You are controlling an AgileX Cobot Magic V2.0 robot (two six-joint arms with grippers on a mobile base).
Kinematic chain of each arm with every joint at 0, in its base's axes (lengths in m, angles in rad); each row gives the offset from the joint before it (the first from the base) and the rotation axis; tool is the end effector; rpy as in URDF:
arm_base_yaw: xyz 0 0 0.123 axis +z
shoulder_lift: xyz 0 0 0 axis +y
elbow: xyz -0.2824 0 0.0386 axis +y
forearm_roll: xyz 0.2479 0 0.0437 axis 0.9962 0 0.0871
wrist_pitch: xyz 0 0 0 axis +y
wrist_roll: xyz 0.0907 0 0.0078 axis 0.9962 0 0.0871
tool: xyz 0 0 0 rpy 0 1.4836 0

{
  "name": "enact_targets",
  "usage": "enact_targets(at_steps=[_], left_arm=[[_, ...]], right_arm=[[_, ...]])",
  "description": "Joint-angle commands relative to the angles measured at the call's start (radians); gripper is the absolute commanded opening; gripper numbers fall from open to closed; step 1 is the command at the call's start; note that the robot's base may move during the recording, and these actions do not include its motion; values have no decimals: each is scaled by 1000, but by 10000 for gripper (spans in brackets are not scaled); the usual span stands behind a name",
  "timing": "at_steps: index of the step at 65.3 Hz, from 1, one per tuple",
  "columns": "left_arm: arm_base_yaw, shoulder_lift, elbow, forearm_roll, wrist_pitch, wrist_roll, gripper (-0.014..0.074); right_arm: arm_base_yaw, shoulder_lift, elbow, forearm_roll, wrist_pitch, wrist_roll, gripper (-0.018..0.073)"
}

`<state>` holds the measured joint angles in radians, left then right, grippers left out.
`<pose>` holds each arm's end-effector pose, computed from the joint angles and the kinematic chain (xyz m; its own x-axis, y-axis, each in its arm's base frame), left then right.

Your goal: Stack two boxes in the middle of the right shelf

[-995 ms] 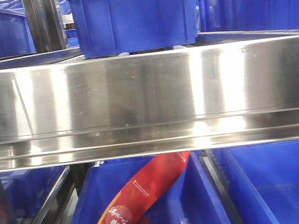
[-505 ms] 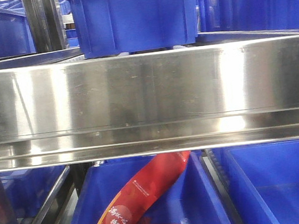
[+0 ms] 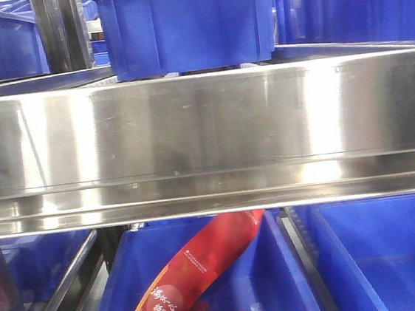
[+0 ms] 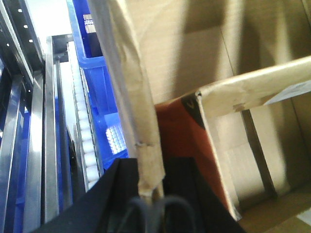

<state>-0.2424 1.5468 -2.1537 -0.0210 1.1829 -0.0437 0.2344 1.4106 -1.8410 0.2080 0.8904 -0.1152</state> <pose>0.2819 -0.0715 0.5407 -0.4684 0.0627 -0.8813 0.2328 0.9710 -0.0547 0.2729 0.0802 0.5191 -0.3508 -0.0667 -0.9341 -0.3694 0.9264 0.0726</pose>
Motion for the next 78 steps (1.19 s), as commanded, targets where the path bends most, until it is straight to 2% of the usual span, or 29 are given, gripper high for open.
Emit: enact_targets(at_steps=[1,12,25,48,51,55,57,64,65,69,78], left_arm=[[8,-12,-13,32,38,7,-111],[8,17,10,53,38,7,-111],[8,78,90,89,38,9,-111],[8,162,121,113,38,9,-106],[8,162,121,115,38,9,-72],[8,162,121,115,38,9,22],[8,162,118,115,38,9,83],[8,156,118,115,38,9,385],[8,154,117,115,38,9,453],[8,149,117,119,38,9,633],[8,120,117,126,38,9,528]], right_arm=[[-13,-13,-11,-6,-34,-6,-153],[-13,9,44,49,109,-6,-153],[-13,59,139,50,98,-6,-153],[-13,138,144,50,96,-6,-129],[-13,138,144,50,96,-6,-97],[-13,138,144,50,96,-6,19],[-13,138,144,50,96,-6,105],[-13,136,144,50,94,-6,410],[-13,134,144,50,94,-6,464],[-13,126,144,50,85,-6,574],[-13,98,144,50,68,-6,552]])
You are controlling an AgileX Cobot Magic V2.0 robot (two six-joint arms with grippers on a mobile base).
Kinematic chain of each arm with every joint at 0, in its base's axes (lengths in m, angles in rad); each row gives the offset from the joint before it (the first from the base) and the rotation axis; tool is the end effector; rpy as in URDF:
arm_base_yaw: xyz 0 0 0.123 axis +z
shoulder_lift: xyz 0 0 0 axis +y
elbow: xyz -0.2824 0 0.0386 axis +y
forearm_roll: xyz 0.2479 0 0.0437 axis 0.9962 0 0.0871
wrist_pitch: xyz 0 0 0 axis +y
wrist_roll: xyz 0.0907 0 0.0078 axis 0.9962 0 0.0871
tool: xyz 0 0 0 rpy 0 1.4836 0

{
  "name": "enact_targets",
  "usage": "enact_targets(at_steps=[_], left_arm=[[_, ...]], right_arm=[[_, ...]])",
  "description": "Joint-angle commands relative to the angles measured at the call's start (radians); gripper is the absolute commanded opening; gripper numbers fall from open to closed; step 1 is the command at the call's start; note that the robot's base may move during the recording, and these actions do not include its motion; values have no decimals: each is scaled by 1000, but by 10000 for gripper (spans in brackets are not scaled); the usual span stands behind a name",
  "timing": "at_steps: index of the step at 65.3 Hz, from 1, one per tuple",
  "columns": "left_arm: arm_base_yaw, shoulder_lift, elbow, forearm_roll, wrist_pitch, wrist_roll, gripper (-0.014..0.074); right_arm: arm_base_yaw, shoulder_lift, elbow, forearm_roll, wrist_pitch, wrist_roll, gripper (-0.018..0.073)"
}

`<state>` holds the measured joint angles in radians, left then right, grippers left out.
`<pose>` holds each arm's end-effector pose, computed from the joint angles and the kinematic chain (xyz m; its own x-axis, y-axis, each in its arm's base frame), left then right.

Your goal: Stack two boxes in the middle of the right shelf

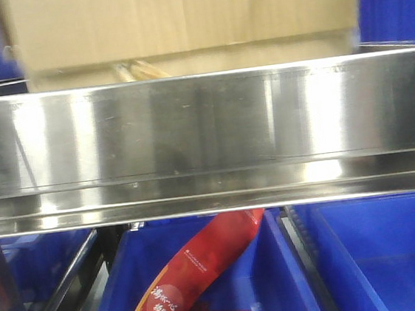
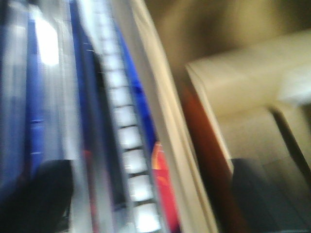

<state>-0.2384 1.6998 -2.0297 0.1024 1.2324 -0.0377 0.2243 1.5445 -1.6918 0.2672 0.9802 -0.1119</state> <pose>0.3491 -0.0758 0.4538 -0.7069 0.1681 -0.6871 0.1681 0.9834 0.0676 0.3233 0.0942 0.4267 -0.6637 -0.1120 -0.7396 -0.3506 0.9200 0.1753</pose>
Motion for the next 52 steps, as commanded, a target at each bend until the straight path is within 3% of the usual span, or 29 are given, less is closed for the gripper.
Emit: enact_targets(at_steps=[1,9,14,20,26,30,37,52], left_arm=[[4,-38,-7,2,-11,3,520],[4,-91,-7,-4,-11,3,477],[4,-131,0,-22,-11,3,446],[4,-197,48,-53,-11,3,322],[4,-292,158,-47,-11,3,118],[4,-360,245,-46,-11,3,22],[4,-510,441,-46,-140,3,-112],[4,-835,852,-43,-465,3,-111]], right_arm=[[-3,-41,-5,-9,-23,-9,547],[-3,-96,-5,-9,-22,-9,461],[-3,-128,-5,-9,-17,-9,340],[-3,-178,15,-25,-16,-9,139],[-3,-251,97,-35,-66,-12,-77],[-3,-304,161,-35,-104,-30,-169],[-3,-399,306,-35,-174,-46,-157],[-3,-588,634,-35,-337,-141,-157]])
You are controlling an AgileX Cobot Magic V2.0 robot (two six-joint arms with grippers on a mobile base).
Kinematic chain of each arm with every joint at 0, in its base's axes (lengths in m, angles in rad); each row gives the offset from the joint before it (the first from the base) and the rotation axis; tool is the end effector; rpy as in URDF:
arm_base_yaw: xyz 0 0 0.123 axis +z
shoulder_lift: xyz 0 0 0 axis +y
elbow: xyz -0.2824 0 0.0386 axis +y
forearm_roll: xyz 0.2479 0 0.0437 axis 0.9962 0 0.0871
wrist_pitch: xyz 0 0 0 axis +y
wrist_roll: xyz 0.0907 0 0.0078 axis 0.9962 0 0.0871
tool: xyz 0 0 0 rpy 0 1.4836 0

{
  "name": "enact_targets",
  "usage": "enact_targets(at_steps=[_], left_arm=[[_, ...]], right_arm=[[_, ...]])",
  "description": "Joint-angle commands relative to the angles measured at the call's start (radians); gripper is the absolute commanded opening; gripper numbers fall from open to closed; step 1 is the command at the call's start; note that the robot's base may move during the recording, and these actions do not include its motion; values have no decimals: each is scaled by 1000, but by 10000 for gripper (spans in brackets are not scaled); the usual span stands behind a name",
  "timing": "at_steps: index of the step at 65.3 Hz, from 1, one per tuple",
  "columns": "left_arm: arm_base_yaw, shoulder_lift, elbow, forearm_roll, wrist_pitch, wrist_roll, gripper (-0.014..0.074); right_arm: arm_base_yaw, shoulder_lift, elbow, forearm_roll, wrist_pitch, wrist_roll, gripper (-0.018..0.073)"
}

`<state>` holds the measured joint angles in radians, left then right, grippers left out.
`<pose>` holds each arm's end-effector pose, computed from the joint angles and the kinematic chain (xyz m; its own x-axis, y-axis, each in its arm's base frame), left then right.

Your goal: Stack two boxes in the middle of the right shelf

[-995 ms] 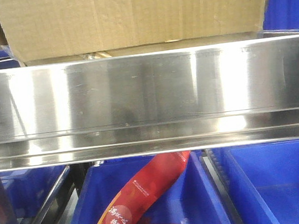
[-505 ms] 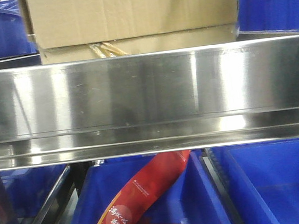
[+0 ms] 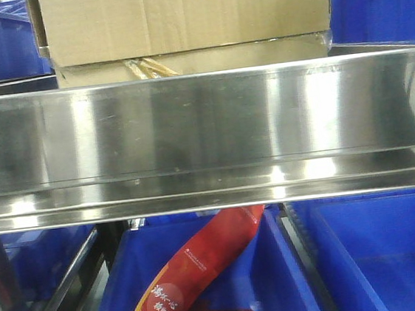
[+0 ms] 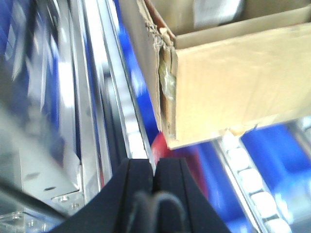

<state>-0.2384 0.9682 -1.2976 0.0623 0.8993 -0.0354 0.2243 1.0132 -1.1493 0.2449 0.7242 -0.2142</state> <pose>0.1689 -0.0365 0.4568 -0.4496 0.1127 -0.8861 0.1954 0.9804 0.0256 0.1941 0.0593 0.4179 -0.4447 -0.1310 -0.8861 -0.3711 0.9273 0.0492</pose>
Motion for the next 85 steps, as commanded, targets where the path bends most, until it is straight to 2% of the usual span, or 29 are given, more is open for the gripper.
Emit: enact_targets(at_steps=[1,13,23,33,43,85], left_arm=[[4,-122,145,1,-151,1,-111],[4,-371,459,32,-365,1,-111],[4,-546,649,32,-452,1,-111],[4,-683,773,32,-541,1,-111],[4,-764,829,32,-620,1,-111],[4,-782,829,32,-637,1,-111]], right_arm=[[-3,-76,112,-13,-93,-46,-157],[-3,-250,381,-13,-262,-96,-161],[-3,-408,542,-13,-374,-98,-162],[-3,-557,649,-13,-430,-98,-162],[-3,-667,694,-13,-445,-98,-162],[-3,-688,696,-13,-447,-98,-162]])
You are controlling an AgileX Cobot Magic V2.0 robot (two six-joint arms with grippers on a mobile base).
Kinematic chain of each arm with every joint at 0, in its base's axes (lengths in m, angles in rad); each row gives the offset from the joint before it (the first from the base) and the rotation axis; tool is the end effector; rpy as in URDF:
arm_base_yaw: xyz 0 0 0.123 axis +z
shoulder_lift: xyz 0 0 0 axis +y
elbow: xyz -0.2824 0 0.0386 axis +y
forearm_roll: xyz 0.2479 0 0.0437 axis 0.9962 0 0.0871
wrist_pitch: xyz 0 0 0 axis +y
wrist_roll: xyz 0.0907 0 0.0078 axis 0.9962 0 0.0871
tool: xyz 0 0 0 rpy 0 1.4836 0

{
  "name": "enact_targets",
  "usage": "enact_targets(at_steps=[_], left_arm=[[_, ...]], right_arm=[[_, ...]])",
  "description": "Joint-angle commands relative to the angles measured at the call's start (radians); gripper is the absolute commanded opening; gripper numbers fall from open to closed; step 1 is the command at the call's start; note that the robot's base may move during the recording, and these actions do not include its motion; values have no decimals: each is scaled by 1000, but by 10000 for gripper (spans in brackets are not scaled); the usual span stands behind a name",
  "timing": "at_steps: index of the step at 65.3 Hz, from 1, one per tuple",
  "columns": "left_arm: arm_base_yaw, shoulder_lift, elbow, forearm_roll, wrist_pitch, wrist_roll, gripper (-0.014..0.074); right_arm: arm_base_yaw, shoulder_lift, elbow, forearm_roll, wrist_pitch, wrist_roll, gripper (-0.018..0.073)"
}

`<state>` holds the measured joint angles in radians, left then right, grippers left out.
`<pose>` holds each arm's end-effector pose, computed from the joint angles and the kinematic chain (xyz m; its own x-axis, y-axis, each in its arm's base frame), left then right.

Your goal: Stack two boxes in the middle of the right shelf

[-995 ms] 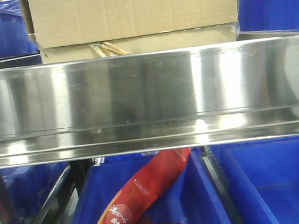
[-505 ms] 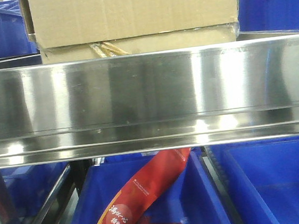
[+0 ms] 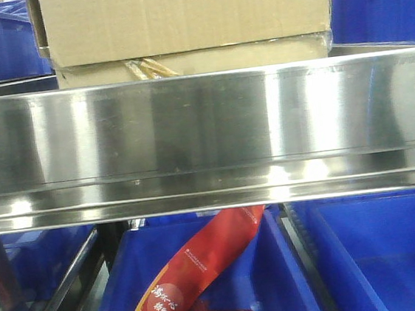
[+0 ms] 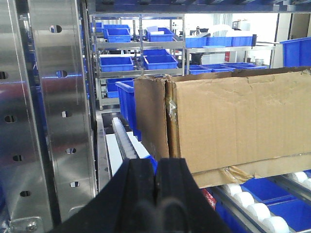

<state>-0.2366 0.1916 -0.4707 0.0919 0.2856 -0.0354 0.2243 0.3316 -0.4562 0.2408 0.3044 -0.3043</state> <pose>0.0463 -0.0087 0.3323 0.0904 0.0325 -0.9954 0.2048 0.9775 0.0505 0.0732 0.0234 0.3178 -0.0603 -0.0896 -0.9942 -0.2966 0.9526 -0.0678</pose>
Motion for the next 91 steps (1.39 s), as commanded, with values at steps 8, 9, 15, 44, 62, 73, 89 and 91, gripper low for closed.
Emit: enact_targets(at_steps=[8,9,15,44,62,73,89,91], left_arm=[[14,-7,21,3,-27,1,-111],[23,-10,24,3,-27,1,-111],[99,-41,59,-13,-52,1,-111],[309,-192,452,-92,-242,1,-111],[308,-192,471,-92,-229,1,-111],[308,-192,471,-92,-229,1,-111],[308,-192,471,-92,-229,1,-111],[308,-192,471,-92,-229,1,-111]], right_arm=[[-3,-6,3,-9,-27,-8,-162],[-3,-6,3,-9,-27,-8,-162],[-3,-6,3,-9,-27,-8,-162],[-3,-6,3,-9,-27,-8,-162],[-3,-6,3,-9,-27,-8,-162],[-3,-6,3,-9,-27,-8,-162],[-3,-6,3,-9,-27,-8,-162],[-3,-6,3,-9,-27,-8,-162]])
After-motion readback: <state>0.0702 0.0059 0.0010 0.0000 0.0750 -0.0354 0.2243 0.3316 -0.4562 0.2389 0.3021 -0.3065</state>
